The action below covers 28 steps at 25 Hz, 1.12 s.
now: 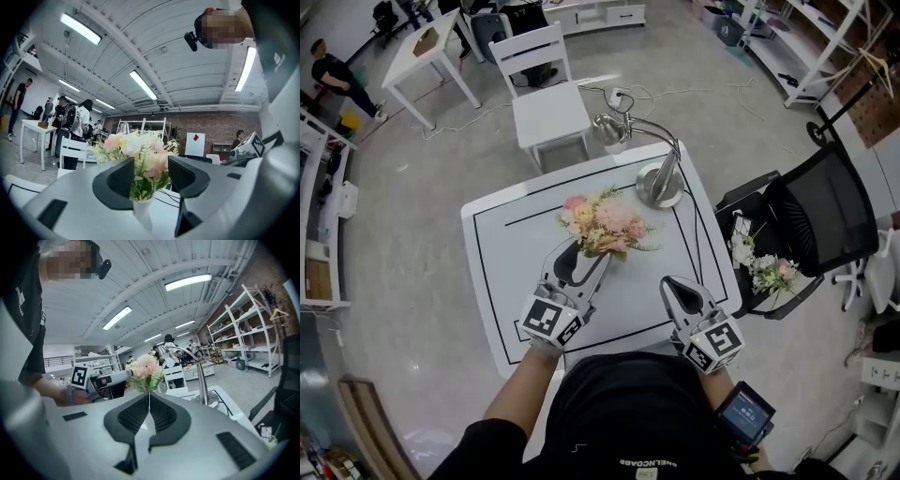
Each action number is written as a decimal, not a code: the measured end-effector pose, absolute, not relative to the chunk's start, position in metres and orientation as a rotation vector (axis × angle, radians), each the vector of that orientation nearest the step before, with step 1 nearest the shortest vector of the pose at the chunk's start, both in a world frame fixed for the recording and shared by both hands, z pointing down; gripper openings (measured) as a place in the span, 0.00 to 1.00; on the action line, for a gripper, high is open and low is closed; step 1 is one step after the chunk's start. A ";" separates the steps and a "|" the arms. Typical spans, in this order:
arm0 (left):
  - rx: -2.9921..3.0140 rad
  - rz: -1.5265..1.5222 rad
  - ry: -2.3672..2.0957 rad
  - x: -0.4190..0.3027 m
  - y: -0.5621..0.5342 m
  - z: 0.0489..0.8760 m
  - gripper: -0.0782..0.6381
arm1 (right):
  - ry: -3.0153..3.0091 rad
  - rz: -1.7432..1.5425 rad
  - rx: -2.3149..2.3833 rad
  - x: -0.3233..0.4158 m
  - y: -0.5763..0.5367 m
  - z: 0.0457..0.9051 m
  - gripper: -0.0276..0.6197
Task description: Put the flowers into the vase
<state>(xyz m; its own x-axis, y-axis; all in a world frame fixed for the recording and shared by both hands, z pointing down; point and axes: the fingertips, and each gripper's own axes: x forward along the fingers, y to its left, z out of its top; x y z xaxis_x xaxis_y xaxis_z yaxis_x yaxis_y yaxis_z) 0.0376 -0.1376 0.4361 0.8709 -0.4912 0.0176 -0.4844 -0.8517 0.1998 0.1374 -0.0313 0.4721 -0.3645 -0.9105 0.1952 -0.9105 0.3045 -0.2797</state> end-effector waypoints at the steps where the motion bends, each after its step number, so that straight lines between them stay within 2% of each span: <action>1: 2.847 -0.041 -0.751 0.037 -0.136 0.437 0.40 | 2.539 -0.546 -1.769 0.137 -0.031 0.473 0.06; 17: 2.806 0.079 -0.790 0.022 -0.119 0.459 0.53 | 2.557 -0.581 -1.723 0.131 -0.037 0.476 0.06; 28: 2.765 0.169 -0.844 0.006 -0.111 0.478 0.54 | 2.586 -0.574 -1.675 0.123 -0.044 0.475 0.06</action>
